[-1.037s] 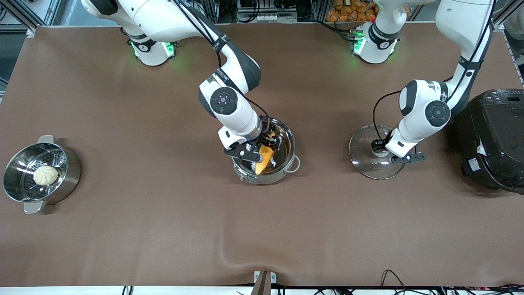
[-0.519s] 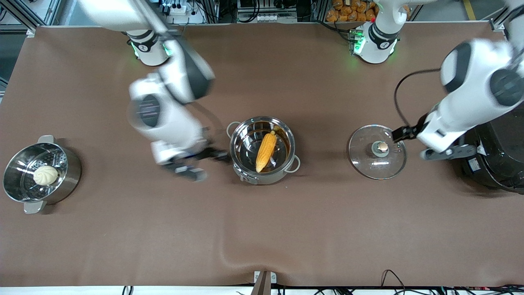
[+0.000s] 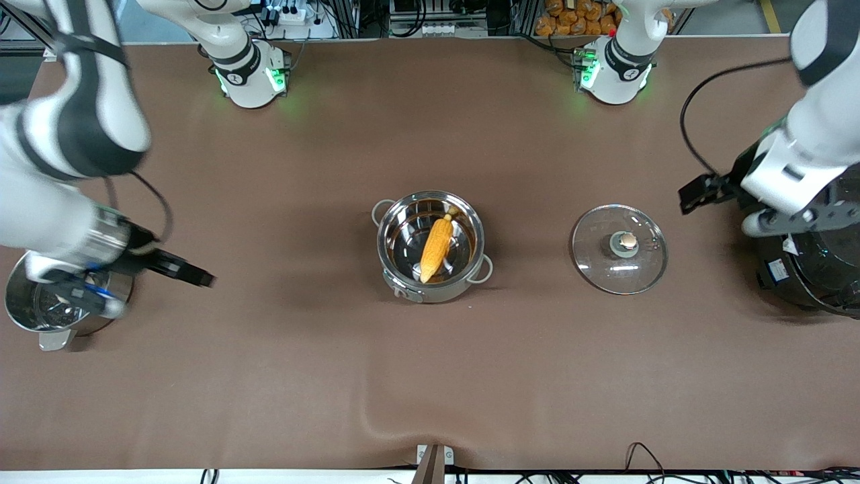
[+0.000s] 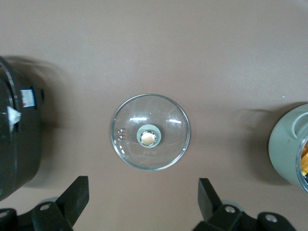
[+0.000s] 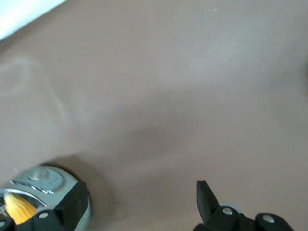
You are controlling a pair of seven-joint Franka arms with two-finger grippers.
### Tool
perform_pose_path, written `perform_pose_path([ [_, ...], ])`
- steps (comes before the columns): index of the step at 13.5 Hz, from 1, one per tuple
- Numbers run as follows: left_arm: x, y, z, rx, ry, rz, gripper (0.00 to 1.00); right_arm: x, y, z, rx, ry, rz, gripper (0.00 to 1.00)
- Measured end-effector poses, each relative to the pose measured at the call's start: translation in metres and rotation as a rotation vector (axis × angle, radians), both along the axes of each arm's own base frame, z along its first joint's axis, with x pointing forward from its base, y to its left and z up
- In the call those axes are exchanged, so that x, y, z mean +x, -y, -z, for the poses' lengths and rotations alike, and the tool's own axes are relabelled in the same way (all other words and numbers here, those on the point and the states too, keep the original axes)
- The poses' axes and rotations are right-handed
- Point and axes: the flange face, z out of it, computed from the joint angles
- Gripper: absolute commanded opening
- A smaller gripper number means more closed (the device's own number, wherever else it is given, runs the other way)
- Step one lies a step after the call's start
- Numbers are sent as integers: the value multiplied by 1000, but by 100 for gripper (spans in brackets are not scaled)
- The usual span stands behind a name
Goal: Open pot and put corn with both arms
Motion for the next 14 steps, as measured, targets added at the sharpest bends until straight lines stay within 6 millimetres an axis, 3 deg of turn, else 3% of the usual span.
perform_pose_path([
  [2, -20, -3, -33, 11, 16, -6, 100, -25, 46, -30, -87, -35, -81, 100],
  [3, -27, -7, -41, 14, 10, -12, 100, -34, 54, -42, -111, -41, -115, 100],
  [7, -25, -25, -34, 18, -28, -44, 100, -57, 55, -81, -197, -16, -223, 100],
  [11, -29, -8, -27, 25, -67, -12, 100, -74, 55, -117, -154, -33, -256, 100],
  [14, -29, -13, -28, 24, -66, -20, 100, -82, 72, -131, -97, -42, -247, 100],
])
